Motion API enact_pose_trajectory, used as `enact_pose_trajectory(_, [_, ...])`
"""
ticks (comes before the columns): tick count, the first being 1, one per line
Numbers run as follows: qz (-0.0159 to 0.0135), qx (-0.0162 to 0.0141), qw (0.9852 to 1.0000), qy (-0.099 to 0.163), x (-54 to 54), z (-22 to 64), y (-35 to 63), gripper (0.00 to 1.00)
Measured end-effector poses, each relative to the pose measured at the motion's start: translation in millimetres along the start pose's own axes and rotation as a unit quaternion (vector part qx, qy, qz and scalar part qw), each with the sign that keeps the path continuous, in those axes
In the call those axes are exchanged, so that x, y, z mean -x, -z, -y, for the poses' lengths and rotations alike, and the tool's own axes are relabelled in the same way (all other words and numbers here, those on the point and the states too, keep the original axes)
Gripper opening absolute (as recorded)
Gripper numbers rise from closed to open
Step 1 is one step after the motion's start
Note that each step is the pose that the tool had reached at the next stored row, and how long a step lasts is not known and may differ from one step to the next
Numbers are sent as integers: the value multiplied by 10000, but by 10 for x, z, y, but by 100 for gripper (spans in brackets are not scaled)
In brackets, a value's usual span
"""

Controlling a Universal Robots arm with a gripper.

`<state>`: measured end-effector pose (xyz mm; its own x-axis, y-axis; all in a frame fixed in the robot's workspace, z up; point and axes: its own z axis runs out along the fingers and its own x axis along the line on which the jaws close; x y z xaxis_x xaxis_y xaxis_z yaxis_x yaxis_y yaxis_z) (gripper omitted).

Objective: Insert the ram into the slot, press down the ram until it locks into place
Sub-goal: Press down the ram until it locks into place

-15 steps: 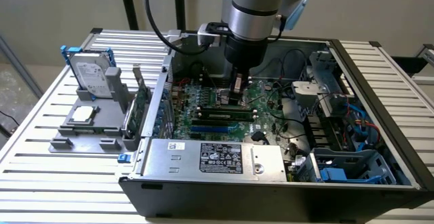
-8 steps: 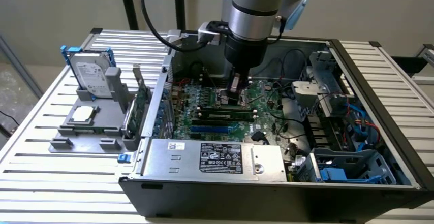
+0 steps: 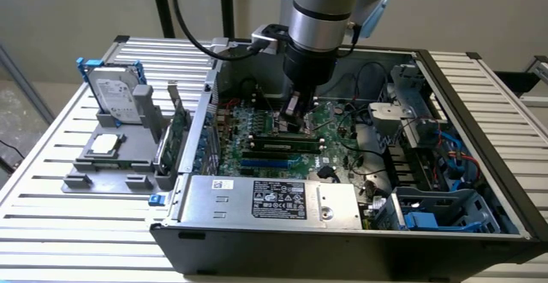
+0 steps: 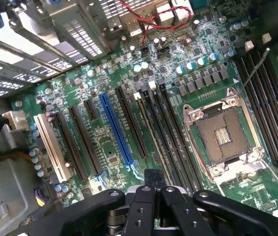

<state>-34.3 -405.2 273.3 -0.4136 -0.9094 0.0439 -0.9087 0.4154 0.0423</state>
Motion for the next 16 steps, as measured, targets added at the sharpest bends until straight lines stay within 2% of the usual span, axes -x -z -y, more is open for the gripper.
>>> enact_pose_trajectory(4, [12, 14, 9994, -342, 0, 0, 0, 11])
enact_pose_trajectory(8, [26, 28, 9977, -675, 0, 0, -1, 11])
enact_pose_trajectory(12, [39, 43, 9948, -1013, 0, 0, -2, 11])
enact_pose_trajectory(16, [51, 57, 9908, -1350, 0, 0, -2, 11])
